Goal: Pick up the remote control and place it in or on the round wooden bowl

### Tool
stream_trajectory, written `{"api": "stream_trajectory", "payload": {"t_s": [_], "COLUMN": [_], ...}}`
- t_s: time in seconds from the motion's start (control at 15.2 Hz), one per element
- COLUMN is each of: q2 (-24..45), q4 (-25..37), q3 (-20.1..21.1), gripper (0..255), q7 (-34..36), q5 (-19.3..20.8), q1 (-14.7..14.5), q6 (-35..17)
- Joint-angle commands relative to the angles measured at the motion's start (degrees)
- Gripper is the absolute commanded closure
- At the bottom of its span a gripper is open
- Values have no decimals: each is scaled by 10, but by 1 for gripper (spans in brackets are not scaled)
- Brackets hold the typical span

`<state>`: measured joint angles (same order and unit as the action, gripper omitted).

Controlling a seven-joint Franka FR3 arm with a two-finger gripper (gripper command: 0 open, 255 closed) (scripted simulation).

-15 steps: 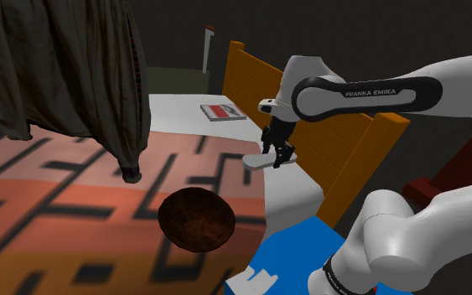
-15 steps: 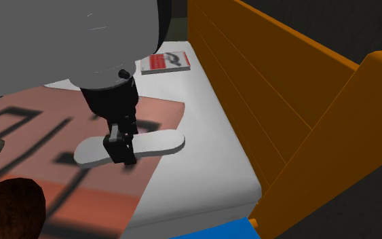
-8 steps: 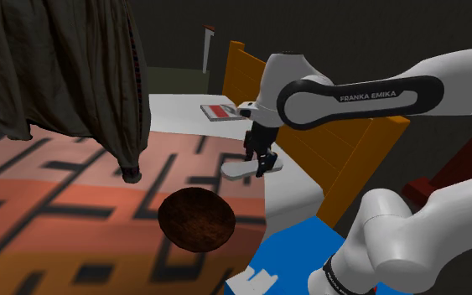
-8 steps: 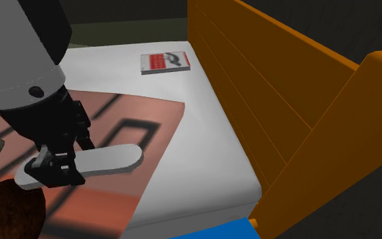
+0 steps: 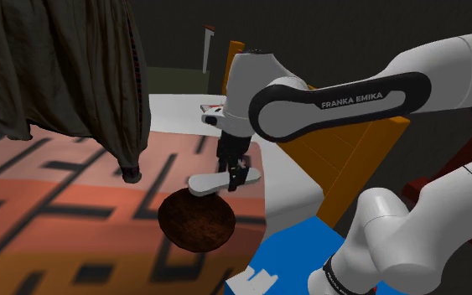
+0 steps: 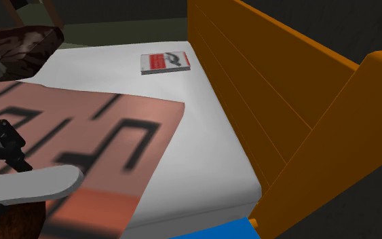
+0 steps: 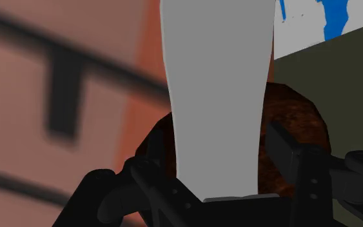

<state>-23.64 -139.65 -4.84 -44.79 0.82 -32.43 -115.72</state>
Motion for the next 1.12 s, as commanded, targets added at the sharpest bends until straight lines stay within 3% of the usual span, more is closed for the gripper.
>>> {"api": "stream_trajectory", "payload": {"t_s": [0.0,0.4,1.06], "q2": [16,85,115], "q4": [17,83,32], "q3": [18,61,61], "gripper": [255,255,255], "q7": [24,87,85], "q5": [-9,-26,-27], "q1": [-12,-41,-41], "q6": [1,-3,-84]}}
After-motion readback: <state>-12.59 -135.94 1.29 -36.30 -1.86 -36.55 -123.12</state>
